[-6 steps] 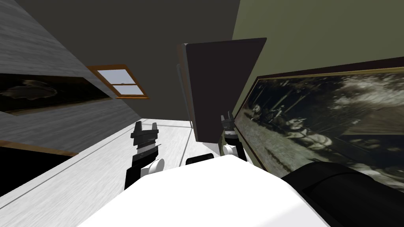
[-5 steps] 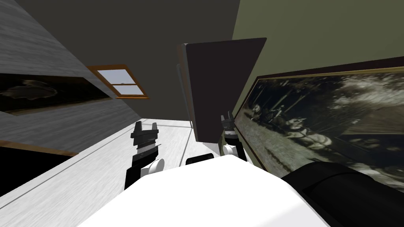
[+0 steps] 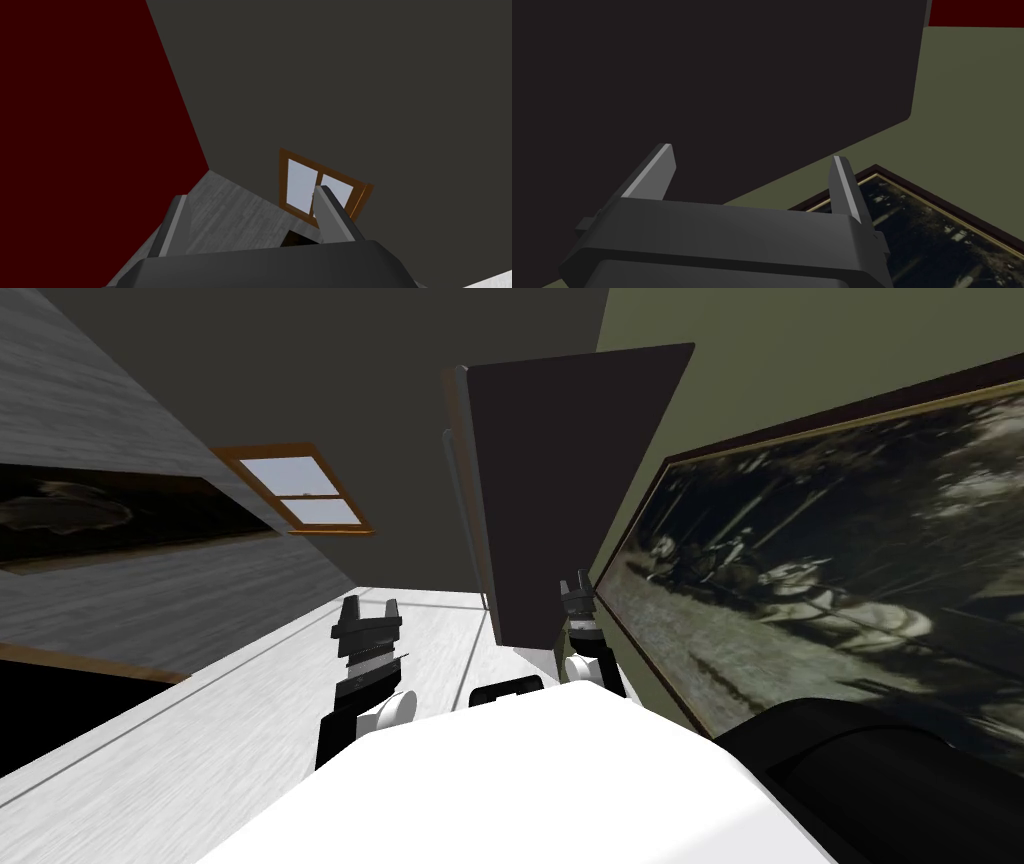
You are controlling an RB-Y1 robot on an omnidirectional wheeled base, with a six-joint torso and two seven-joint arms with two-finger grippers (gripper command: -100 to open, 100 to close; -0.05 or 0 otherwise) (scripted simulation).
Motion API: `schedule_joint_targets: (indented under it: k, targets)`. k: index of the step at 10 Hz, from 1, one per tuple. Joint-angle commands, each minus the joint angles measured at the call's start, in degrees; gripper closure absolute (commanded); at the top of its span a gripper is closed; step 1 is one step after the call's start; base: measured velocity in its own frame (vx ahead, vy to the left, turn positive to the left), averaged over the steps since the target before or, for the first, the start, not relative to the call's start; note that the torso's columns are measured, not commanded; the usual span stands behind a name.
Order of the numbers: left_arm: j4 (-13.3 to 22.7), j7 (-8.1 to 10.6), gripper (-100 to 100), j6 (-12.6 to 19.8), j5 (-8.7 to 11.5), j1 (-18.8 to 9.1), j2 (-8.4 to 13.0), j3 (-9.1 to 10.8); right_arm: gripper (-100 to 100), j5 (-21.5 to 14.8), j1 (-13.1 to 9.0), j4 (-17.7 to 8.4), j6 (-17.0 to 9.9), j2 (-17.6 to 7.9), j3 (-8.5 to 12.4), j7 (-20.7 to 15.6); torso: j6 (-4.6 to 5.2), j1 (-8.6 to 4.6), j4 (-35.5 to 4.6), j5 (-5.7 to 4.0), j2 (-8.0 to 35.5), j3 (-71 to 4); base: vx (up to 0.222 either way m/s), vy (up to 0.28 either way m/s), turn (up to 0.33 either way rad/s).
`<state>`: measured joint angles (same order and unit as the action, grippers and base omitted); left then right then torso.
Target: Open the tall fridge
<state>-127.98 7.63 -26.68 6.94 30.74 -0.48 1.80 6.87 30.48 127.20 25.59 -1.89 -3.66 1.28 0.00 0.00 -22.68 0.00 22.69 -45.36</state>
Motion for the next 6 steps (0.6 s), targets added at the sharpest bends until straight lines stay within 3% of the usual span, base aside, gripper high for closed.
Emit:
schedule_joint_targets:
  k: [1, 3, 4, 6]
  targets:
    - [0.00, 0.00, 0, 0.00, 0.00, 0.00, 0.00, 0.00, 0, 0.00, 0.00, 0.00, 0.00, 0.00, 0.00, 0.00, 0.00, 0.00, -4.23, 0.00, 4.24, -8.45, 0.000, 0.000, 0.000]
    - [0.00, 0.00, 0, 0.00, 0.00, 0.00, 0.00, 0.00, 0, 0.00, 0.00, 0.00, 0.00, 0.00, 0.00, 0.00, 0.00, 0.00, -12.69, 0.00, 12.70, -25.37, 0.000, 0.000, 0.000]
    - [0.00, 0.00, 0, 0.00, 0.00, 0.00, 0.00, 0.00, -100, -0.41, 0.11, -0.14, 0.12, -1.75, 0.70, -0.24, 0.00, 0.00, -16.92, 0.00, 16.93, -33.83, 0.025, 0.017, -0.038]
    - [0.02, 0.00, 0, 0.00, 0.00, 0.01, -0.01, 0.00, -100, -1.38, 0.38, -0.41, 0.41, -4.48, 2.33, -0.79, 0.00, 0.09, -19.34, 0.03, 19.27, -38.96, 0.058, 0.048, -0.071]
